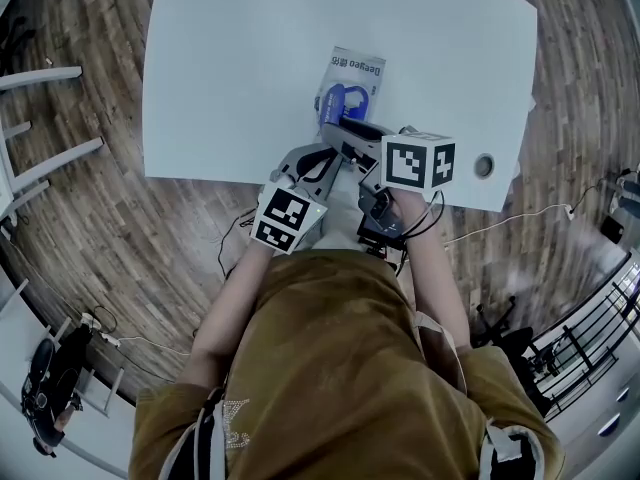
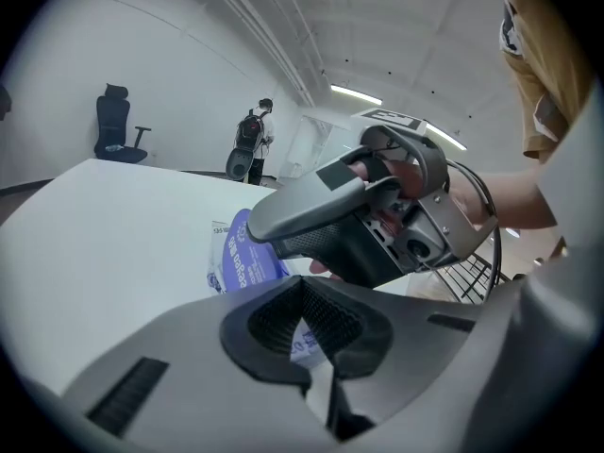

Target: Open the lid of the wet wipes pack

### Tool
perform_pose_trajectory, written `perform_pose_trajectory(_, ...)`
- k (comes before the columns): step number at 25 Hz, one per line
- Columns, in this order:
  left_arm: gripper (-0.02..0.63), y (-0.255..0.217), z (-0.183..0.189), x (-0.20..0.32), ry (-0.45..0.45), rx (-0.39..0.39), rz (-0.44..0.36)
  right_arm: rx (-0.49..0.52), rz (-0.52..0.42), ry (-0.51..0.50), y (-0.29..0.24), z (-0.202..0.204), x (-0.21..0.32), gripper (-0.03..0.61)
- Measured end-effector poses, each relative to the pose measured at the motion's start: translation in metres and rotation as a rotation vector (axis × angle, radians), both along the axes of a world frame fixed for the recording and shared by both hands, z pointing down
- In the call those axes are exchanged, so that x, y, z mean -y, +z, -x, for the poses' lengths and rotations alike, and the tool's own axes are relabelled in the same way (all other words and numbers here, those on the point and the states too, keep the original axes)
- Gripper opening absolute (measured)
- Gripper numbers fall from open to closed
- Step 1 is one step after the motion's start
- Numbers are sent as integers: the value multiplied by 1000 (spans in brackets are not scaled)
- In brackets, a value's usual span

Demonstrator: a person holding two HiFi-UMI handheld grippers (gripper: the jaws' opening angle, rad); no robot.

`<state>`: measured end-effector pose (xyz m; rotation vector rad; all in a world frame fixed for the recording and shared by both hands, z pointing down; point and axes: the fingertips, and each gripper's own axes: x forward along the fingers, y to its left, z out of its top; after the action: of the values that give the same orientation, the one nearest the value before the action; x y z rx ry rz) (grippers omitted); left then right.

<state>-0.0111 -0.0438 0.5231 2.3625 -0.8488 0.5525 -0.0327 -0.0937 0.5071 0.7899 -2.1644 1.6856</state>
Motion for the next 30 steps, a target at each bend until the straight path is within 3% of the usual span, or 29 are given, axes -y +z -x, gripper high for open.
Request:
perform_pose_trajectory(12,2,-8,24,11,-149,44,-67,39,-18,-2,-10,10,-3,124)
perform_pose_trajectory(23,2,-7,31,18,-178,65,-81,41,-3,19,-6,-1,-9,124)
perform_pose_trajectory(30,2,-7,48,23,-214,69,-86,-14,-5,53,1,-14,-12,124)
